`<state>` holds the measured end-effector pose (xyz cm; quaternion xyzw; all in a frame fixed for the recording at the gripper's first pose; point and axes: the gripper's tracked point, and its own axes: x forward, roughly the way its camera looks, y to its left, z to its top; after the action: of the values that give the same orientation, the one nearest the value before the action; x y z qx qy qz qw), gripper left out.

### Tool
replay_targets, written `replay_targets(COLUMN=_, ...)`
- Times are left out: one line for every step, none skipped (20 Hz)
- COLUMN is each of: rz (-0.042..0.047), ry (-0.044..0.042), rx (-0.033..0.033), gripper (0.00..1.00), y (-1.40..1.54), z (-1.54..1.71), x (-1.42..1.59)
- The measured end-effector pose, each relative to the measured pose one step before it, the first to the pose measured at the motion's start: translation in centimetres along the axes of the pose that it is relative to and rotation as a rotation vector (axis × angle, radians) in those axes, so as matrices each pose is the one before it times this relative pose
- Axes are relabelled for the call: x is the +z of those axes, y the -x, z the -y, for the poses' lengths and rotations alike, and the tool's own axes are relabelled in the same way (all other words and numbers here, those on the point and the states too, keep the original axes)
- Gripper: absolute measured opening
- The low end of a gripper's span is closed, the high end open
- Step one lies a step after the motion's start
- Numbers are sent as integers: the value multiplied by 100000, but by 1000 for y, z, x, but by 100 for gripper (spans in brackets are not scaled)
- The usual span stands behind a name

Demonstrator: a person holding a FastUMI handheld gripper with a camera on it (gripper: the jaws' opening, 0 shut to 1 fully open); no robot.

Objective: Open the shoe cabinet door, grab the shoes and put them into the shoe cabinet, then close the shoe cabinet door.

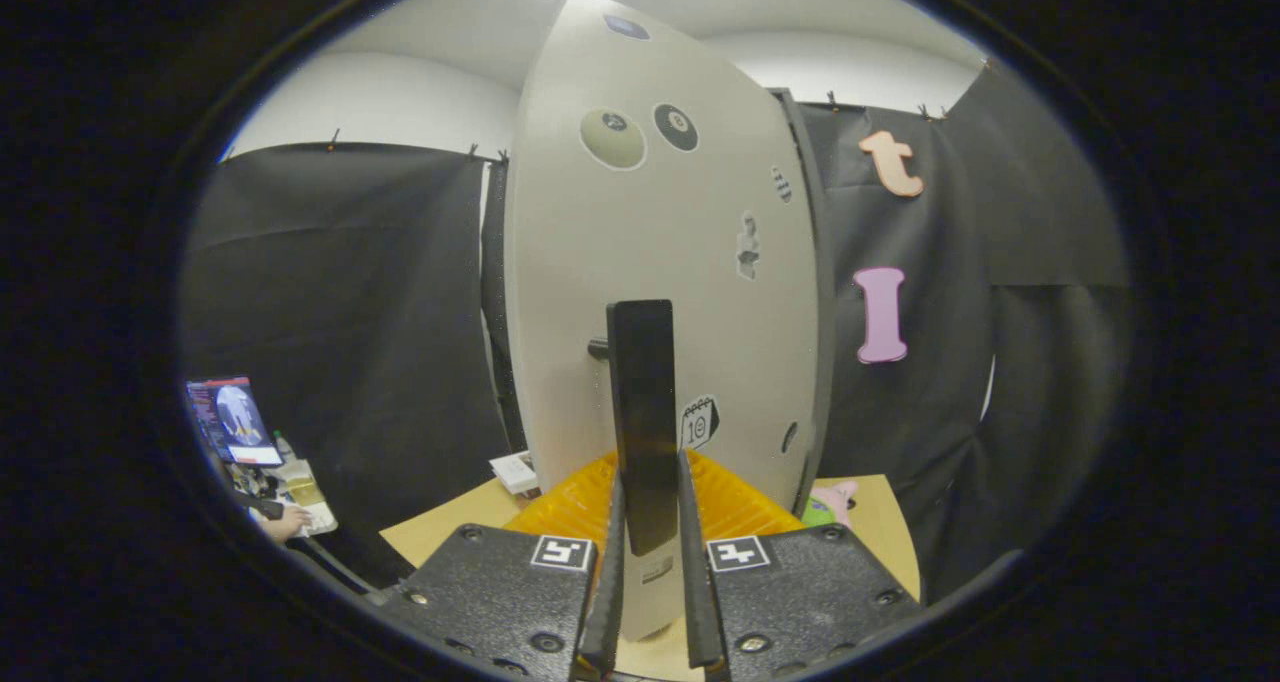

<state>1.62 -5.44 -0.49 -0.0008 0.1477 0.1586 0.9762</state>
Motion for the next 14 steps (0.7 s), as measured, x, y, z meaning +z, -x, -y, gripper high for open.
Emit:
replay_targets(rz=379, ry=814, rx=-1619, gripper=28, y=495, z=699, x=93)
replay_targets(rz=687, ry=605, rx=-2083, gripper=28, y=296, z=984, x=77)
replay_targets(rz=479, ry=-156, rx=-2153, gripper=26, y=93, z=870, x=38)
replay_targets(rz=90, ry=233, rx=-2331, gripper=25, y=19, z=841, x=-166)
replay_targets(rz=106, ry=822, rx=-2409, gripper=24, y=134, z=795, x=-15)
replay_targets(rz=898, ry=509, rx=-2706, gripper=24, y=401, z=863, x=63)
replay_targets(rz=457, ry=595, rx=-3268, gripper=24, y=306, z=896, x=19)
replay_targets(rz=748, ry=878, rx=-3090, gripper=24, y=498, z=937, x=-45)
replay_targets(rz=1437, ry=71, rx=-2909, gripper=24, y=551, z=825, x=52)
replay_targets(rz=489, ry=84, rx=-3000, gripper=23, y=518, z=930, x=-277)
replay_targets(rz=1330, ry=-192, rx=-2949, gripper=20, y=773, z=1019, x=-93)
replay_targets(rz=4540, ry=-130, rx=-2105, gripper=19, y=1033, z=719, x=674)
replay_targets(rz=3258, ry=1648, rx=-3176, gripper=19, y=841, z=725, x=473)
replay_targets(rz=2185, ry=1274, rx=-1909, gripper=19, y=1113, z=646, x=326)
